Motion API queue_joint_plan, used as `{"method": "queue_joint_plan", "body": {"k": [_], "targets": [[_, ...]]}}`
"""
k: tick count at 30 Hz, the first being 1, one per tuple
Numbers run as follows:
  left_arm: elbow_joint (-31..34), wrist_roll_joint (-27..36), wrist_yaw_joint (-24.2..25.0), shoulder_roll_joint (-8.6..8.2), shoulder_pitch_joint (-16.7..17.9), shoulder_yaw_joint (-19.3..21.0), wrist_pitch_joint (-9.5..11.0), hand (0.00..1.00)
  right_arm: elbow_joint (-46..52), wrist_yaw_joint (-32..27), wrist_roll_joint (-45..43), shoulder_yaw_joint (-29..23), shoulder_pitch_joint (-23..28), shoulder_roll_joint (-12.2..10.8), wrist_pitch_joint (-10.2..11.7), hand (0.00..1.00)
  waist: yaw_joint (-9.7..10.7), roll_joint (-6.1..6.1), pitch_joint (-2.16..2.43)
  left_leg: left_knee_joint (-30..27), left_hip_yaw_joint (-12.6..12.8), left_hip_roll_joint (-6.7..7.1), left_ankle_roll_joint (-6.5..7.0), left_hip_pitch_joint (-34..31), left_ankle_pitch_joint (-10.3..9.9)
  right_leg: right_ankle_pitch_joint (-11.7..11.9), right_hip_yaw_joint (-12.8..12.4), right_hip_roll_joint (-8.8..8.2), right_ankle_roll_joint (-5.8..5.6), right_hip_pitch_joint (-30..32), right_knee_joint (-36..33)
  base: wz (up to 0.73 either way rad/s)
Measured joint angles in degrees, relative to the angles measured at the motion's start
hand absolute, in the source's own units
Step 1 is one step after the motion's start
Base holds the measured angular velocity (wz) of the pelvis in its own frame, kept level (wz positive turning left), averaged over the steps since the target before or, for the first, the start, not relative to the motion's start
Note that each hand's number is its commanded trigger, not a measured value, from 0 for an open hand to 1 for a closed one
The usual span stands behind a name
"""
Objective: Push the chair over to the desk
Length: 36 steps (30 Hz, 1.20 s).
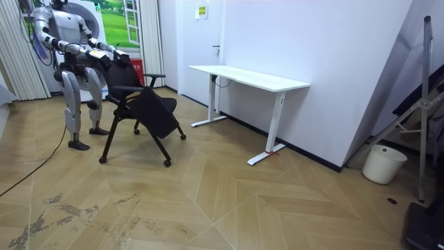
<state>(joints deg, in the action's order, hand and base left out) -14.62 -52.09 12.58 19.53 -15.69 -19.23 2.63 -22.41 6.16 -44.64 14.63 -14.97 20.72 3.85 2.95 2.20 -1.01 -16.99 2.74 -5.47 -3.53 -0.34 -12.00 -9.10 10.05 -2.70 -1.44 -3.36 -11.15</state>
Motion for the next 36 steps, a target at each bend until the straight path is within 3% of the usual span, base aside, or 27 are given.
{"method": "queue_joint_plan", "body": {"k": [2, 5, 6, 8, 9, 11, 13, 14, 15, 16, 18, 19, 21, 24, 26, 27, 28, 29, 31, 32, 33, 34, 36], "targets": [[-0.35, 0.0, 0.0, 0.16, -0.27, 0.04, 0.22, 1.0, -0.22, 0.03, 0.01, 0.0, 0.02, -0.06, 0.39, 1.0, 0.08, -0.15, -0.17, -4.34, -0.27, -1.0, -0.62, -2.0, -1.03, -1.43, 1.34, 0.49, 0.68, 0.5, -2.29, 0.21], [-3.48, 0.26, -0.91, 0.16, -1.02, 0.1, 1.27, 1.0, -1.5, 0.1, 0.1, 0.04, 0.07, -0.75, 1.08, 1.0, 0.03, -0.43, -0.5, -15.97, -0.37, -2.95, -0.81, -6.27, -1.34, -4.73, 2.97, 1.45, 2.29, 0.58, -6.09, 0.25], [-4.11, 0.4, -1.15, 0.09, -1.0, 0.14, 1.5, 1.0, -1.34, 0.12, 0.1, 0.1, 0.38, -0.75, 1.2, 1.0, 0.05, -0.82, -0.75, -20.54, -0.31, -4.0, -0.8, -7.8, -1.31, -6.92, 3.34, 1.92, 2.97, 0.63, -8.71, 0.25], [-4.44, 0.75, -0.89, 0.1, -0.98, 0.16, 1.7, 1.0, -1.04, 0.12, -0.21, 0.09, 0.69, -0.7, 1.47, 1.0, -0.23, -1.24, -0.87, -26.75, -0.22, -5.48, 0.13, -10.47, -0.2, -9.49, 3.28, 2.64, 4.17, 1.09, -12.03, 0.18], [-4.44, 0.98, -0.78, 0.05, -0.6, 0.43, 1.71, 1.0, -1.06, 0.1, -0.3, 0.32, 0.59, -0.57, 1.8, 1.0, -0.8, -1.69, -1.06, -31.11, -0.18, -6.55, 1.29, -13.24, 1.78, -9.99, 2.49, 3.15, 5.3, 1.11, -13.13, 0.04], [-4.44, 1.57, -0.57, -0.05, -0.2, 0.49, 1.66, 1.0, -0.78, 0.11, -0.85, 0.61, 0.54, -0.3, 1.81, 1.0, -0.88, -1.58, -0.82, -32.31, 0.72, -5.09, 2.73, -16.6, 1.72, -10.87, 2.71, 2.71, 6.18, 0.8, -14.12, 0.08], [-4.42, 2.79, -0.46, -0.45, -0.02, 0.27, 1.76, 1.0, 0.06, 0.24, -0.66, 1.12, 0.73, 1.3, 1.87, 1.0, -1.23, -1.65, -0.79, -25.64, 3.11, 0.1, 3.46, -19.79, 1.43, -11.99, 2.49, 2.22, 6.75, 0.52, -14.53, -0.1], [-4.41, 3.02, -0.32, -0.57, 0.0, 0.25, 1.96, 1.0, 0.29, 0.33, -0.47, 1.2, 0.88, 1.73, 1.87, 1.0, -1.7, -1.72, -0.74, -22.07, 4.0, 1.15, 3.42, -20.08, 1.73, -12.19, 2.42, 2.26, 6.82, 0.44, -14.57, -0.35], [-4.1, 3.07, -0.07, -0.64, 0.32, 0.25, 2.3, 1.0, 0.64, 0.54, -0.3, 1.26, 1.14, 2.2, 1.87, 1.0, -2.63, -1.98, -0.53, -13.86, 5.29, 2.7, 3.37, -19.83, 3.04, -12.54, 2.39, 2.38, 6.78, 0.46, -14.78, -0.44], [-3.85, 3.25, 0.39, -0.57, 0.35, 0.27, 2.46, 1.0, 0.94, 0.43, -0.15, 1.27, 1.5, 2.42, 1.85, 1.0, -3.45, -2.37, -0.07, -7.1, 5.02, 3.93, 4.8, -19.4, 6.21, -13.58, 1.56, 2.86, 7.12, 0.17, -15.09, -0.48], [-3.77, 3.22, 0.44, -0.24, 0.48, 0.27, 2.65, 1.0, 0.95, 0.32, 0.14, 1.46, 1.83, 2.34, 1.79, 1.0, -3.66, -1.52, 0.68, -3.68, 4.87, 5.51, 6.39, -17.2, 11.21, -14.43, 0.38, 2.4, 5.83, -0.94, -15.06, -0.17], [-3.53, 3.13, 0.18, -0.08, 0.47, 0.33, 2.64, 1.0, 1.16, 0.16, 0.32, 1.46, 1.82, 2.31, 1.74, 1.0, -3.51, -0.91, 0.75, -2.81, 5.11, 6.31, 7.6, -16.19, 12.36, -14.79, 0.14, 1.98, 5.16, -1.86, -14.43, 0.0], [-3.08, 3.17, 0.09, 0.35, 0.46, 0.42, 2.54, 1.0, 1.4, -0.22, 0.24, 1.47, 1.76, 1.87, 1.42, 1.0, -3.83, -0.16, 0.9, -3.32, 6.39, 6.78, 8.59, -15.16, 12.87, -14.83, -0.72, 1.15, 4.68, -3.05, -13.16, -0.22], [-1.86, 3.56, 0.06, 1.11, 0.32, 0.53, 2.47, 1.0, 3.02, -0.18, 0.15, 1.27, 1.58, 2.02, 0.92, 1.0, -3.36, 0.58, 0.83, -5.79, 7.39, 8.29, 9.21, -15.08, 9.22, -15.69, -0.63, -0.82, 3.08, -4.08, -13.6, -0.13], [-1.86, 3.94, 0.05, 1.21, -0.03, 0.53, 2.45, 1.0, 3.33, -0.21, 0.14, 1.21, 1.24, 2.19, 0.77, 1.0, -3.28, 0.47, 0.79, -7.54, 8.07, 8.41, 9.84, -15.07, 6.54, -15.82, -0.55, -1.94, 2.16, -2.52, -18.96, -0.16], [-1.85, 4.06, 0.07, 1.31, -0.1, 0.51, 2.52, 1.0, 3.26, -0.2, 0.19, 1.23, 1.18, 2.15, 0.61, 1.0, -3.2, 0.46, 0.78, -8.97, 8.29, 8.36, 10.11, -14.81, 5.12, -15.18, -0.46, -3.18, 0.82, -0.77, -24.05, -0.12], [-1.88, 4.07, 0.04, 1.34, -0.11, 0.39, 2.62, 1.0, 2.86, -0.45, 0.37, 1.35, 1.19, 2.15, 0.65, 1.0, -2.99, 0.68, 0.66, -9.72, 8.45, 8.63, 10.32, -13.83, 3.74, -13.81, -0.51, -4.3, -1.09, 0.64, -30.04, -0.08], [-1.92, 4.06, -0.02, 1.34, -0.13, 0.39, 2.66, 1.0, 2.53, -0.74, 0.52, 1.49, 1.19, 2.16, 0.82, 1.0, -2.91, 0.75, 0.55, -10.07, 8.49, 8.79, 10.41, -13.26, 3.1, -12.69, -0.51, -4.82, -1.8, 1.42, -32.85, 0.0], [-2.29, 4.2, -0.05, 1.47, -0.06, -0.24, 2.68, 1.0, 0.9, -2.44, 0.67, 1.73, 1.54, 2.25, 2.52, 1.0, -2.24, 0.15, -0.03, -11.05, 8.9, 8.81, 10.87, -10.56, 0.35, -6.14, -0.7, -6.49, -1.41, 4.23, -41.72, -0.1], [-2.28, 4.33, -0.08, 1.51, -0.07, -0.23, 2.7, 1.0, 0.85, -2.78, 0.67, 1.73, 1.53, 2.33, 2.79, 1.0, -2.21, -0.11, -0.23, -11.0, 8.9, 8.79, 11.03, -9.99, -0.18, -3.99, -0.62, -6.73, -1.5, 5.05, -43.51, -0.18], [-2.23, 4.55, -0.41, 1.52, -0.08, -0.23, 2.88, 1.0, 0.78, -3.57, 0.67, 1.74, 1.64, 2.6, 3.14, 1.0, -2.0, -0.68, -0.32, -11.07, 8.92, 8.49, 11.27, -9.45, -1.11, 0.44, -0.67, -7.04, -1.54, 7.17, -46.88, -0.16], [-2.11, 4.6, -0.84, 1.7, -0.14, -0.24, 3.03, 1.0, 0.81, -4.05, 0.65, 1.75, 1.64, 2.55, 3.2, 1.0, -1.82, -1.04, -0.37, -11.11, 8.94, 8.22, 11.44, -9.06, -1.95, 2.67, -0.94, -7.2, -2.11, 9.66, -50.2, -0.14], [-2.1, 4.61, -1.18, 1.98, -0.44, -0.24, 2.97, 1.0, 0.89, -4.8, 0.53, 1.87, 1.63, 2.27, 3.08, 1.0, -1.46, -1.27, -0.48, -11.12, 8.95, 8.14, 11.65, -8.27, -2.89, 1.42, -1.88, -7.24, -2.04, 14.33, -54.31, -0.06]]}}
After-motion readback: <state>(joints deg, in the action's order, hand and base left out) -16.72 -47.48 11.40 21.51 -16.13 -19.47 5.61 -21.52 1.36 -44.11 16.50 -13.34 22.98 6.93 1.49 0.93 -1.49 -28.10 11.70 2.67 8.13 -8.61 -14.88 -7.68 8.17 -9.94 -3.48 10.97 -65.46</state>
